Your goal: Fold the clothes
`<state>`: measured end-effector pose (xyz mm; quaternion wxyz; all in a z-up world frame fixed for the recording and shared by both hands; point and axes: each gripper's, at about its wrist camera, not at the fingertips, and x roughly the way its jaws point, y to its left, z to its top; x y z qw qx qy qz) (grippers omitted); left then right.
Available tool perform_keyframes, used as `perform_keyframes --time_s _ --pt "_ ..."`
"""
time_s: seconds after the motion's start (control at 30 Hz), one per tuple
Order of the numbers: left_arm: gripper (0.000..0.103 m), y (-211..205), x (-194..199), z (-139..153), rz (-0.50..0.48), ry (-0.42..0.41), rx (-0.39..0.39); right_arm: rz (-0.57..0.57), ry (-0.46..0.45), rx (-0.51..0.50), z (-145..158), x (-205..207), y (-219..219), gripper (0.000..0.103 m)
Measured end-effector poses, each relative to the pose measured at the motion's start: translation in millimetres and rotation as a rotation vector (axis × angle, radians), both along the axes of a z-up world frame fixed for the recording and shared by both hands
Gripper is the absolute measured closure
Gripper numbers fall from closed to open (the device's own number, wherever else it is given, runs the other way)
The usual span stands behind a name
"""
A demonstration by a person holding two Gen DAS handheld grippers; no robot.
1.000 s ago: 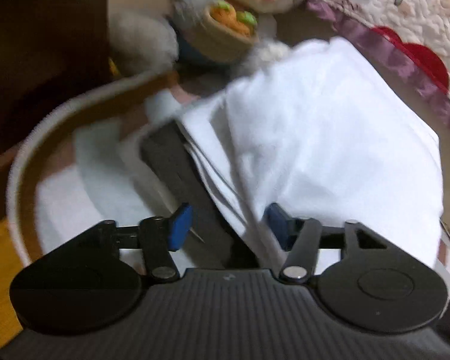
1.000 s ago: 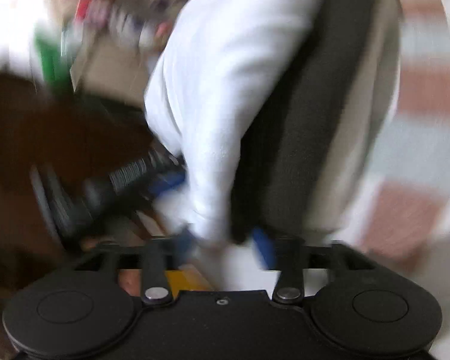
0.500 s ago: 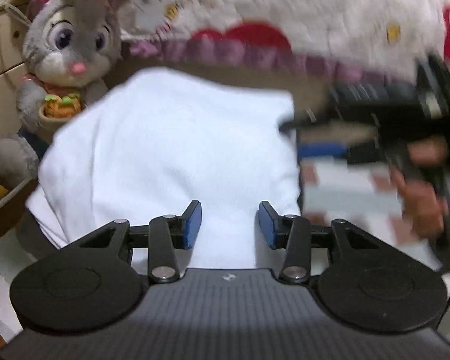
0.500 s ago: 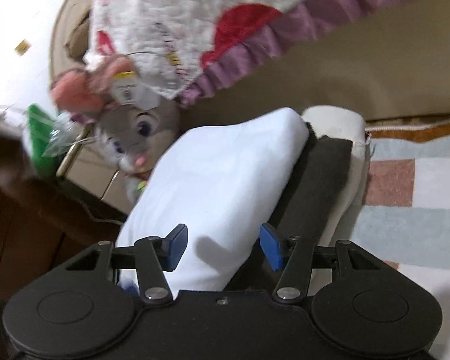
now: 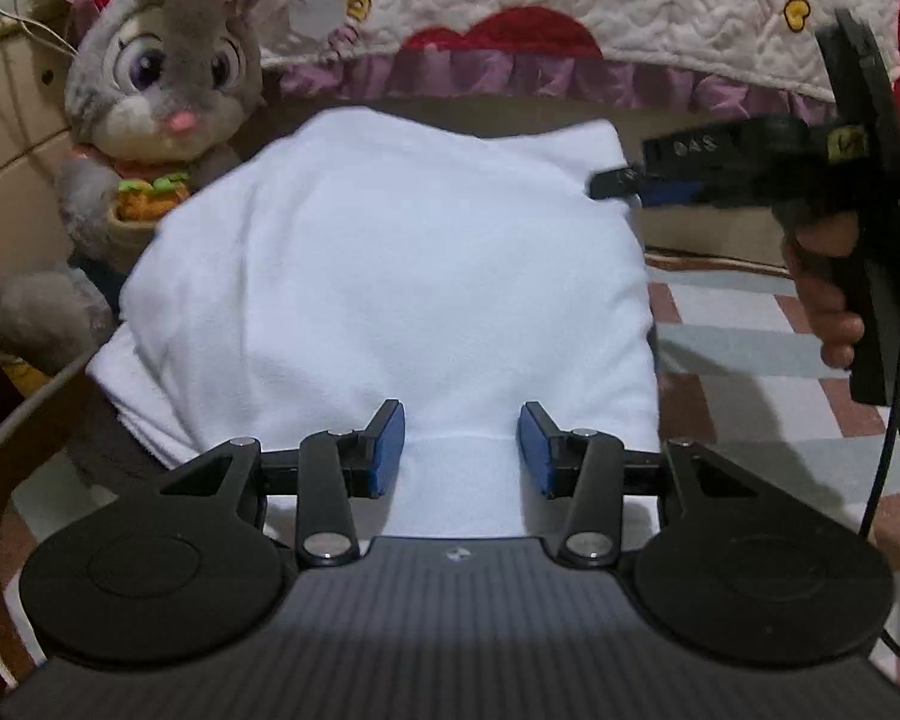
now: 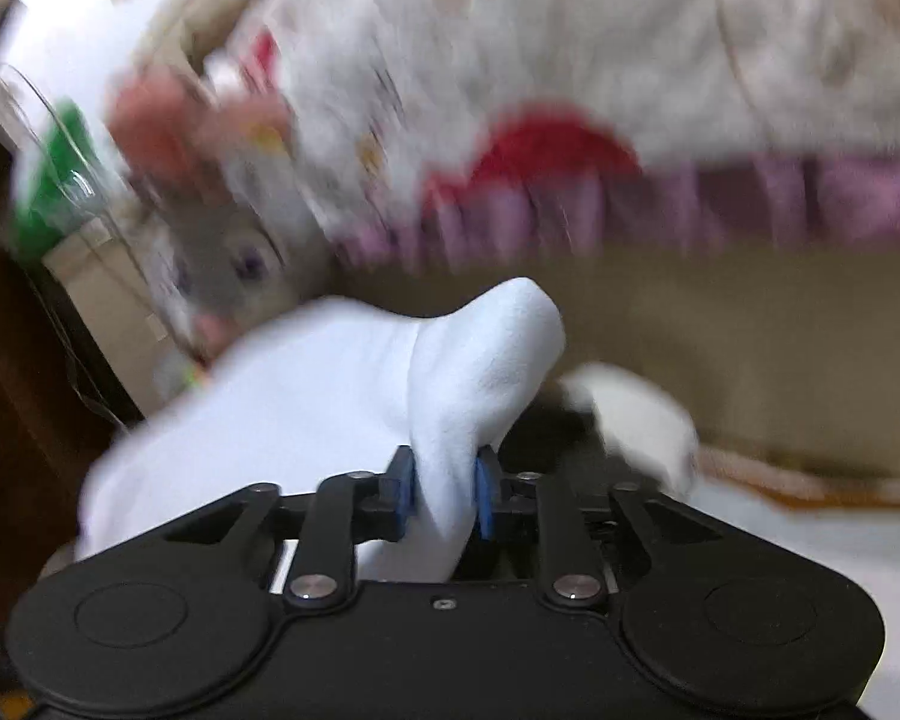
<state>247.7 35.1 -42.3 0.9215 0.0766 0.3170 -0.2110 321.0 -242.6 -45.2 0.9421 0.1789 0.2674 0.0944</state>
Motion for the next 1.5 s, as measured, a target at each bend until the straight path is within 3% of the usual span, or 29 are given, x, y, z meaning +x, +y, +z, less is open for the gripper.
perform_keyframes --time_s 0.03,0.1,0.17,0.2,0.23,0.27,0.37,0.43,0.5,0.6,0.63,0.73,0.8,0.9,1.0,1.2,1.33,1.5 --pt "0.06 2.8 -1.3 2.9 0.016 -0.01 -0.011 -0.026 0.015 0.011 -0.4 -1.2 -3.9 0.053" --pt "0.059 20.2 -2.9 14.3 0.102 -0.05 -0.118 -0.082 0.04 0.037 0.2 -4.0 -12.5 0.047" --pt "0.054 41.5 -1.6 20.2 0.164 -0.069 -0.29 -0.128 0.041 0.054 7.8 -16.9 -13.7 0.047" --pt "0.05 47.2 2.6 19.9 0.176 -0.047 -0.353 -0.129 -0.012 0.077 10.8 -32.1 -13.4 0.055" --pt "0.048 52.7 6.9 19.6 0.187 -0.026 -0.415 -0.127 -0.072 0.102 13.6 -48.5 -13.0 0.055" --pt "0.048 51.0 13.0 19.5 0.194 -0.015 -0.41 -0.062 -0.132 0.134 16.4 -64.9 -5.6 0.055" --pt "0.048 46.6 35.5 11.3 0.273 0.013 -0.283 0.101 -0.145 0.091 15.6 -87.3 39.6 0.057" --pt "0.048 49.3 50.7 4.4 0.313 0.057 -0.278 0.145 -0.09 0.064 5.3 -91.1 63.9 0.058" --pt "0.048 52.0 52.5 4.8 0.346 0.039 -0.286 0.196 -0.053 0.07 -4.1 -99.1 82.4 0.059" --pt "0.049 56.6 52.9 4.4 0.413 0.049 -0.268 0.346 -0.002 0.187 -16.4 -116.6 99.9 0.061" --pt "0.048 58.0 53.3 4.1 0.438 0.058 -0.258 0.388 0.009 0.185 -18.4 -123.3 106.0 0.061" --pt "0.047 44.8 14.2 13.8 0.42 0.01 -0.175 0.485 0.038 0.168 -20.9 -142.3 115.0 0.061" --pt "0.047 36.0 -11.9 20.3 0.408 -0.022 -0.12 0.49 0.044 0.134 -19.4 -154.2 111.2 0.061" --pt "0.037 22.8 -51.2 30.0 0.389 -0.069 -0.039 0.456 -0.024 -0.018 -5.0 -181.0 101.4 0.06" --pt "0.023 14.6 -109.4 44.0 0.398 -0.051 -0.095 0.401 -0.05 -0.081 11.6 -201.7 83.2 0.06" --pt "0.011 -18.9 -186.0 58.7 0.371 -0.091 0.041 0.308 -0.069 -0.216 38.5 -246.7 53.9 0.051" --pt "0.008 -39.6 -214.3 55.0 0.332 -0.091 0.094 0.262 -0.046 -0.22 45.7 -272.9 37.1 0.045" --pt "0.008 -58.9 -235.7 54.4 0.28 -0.08 0.096 0.211 -0.046 -0.303 52.0 -315.0 25.2 0.038"
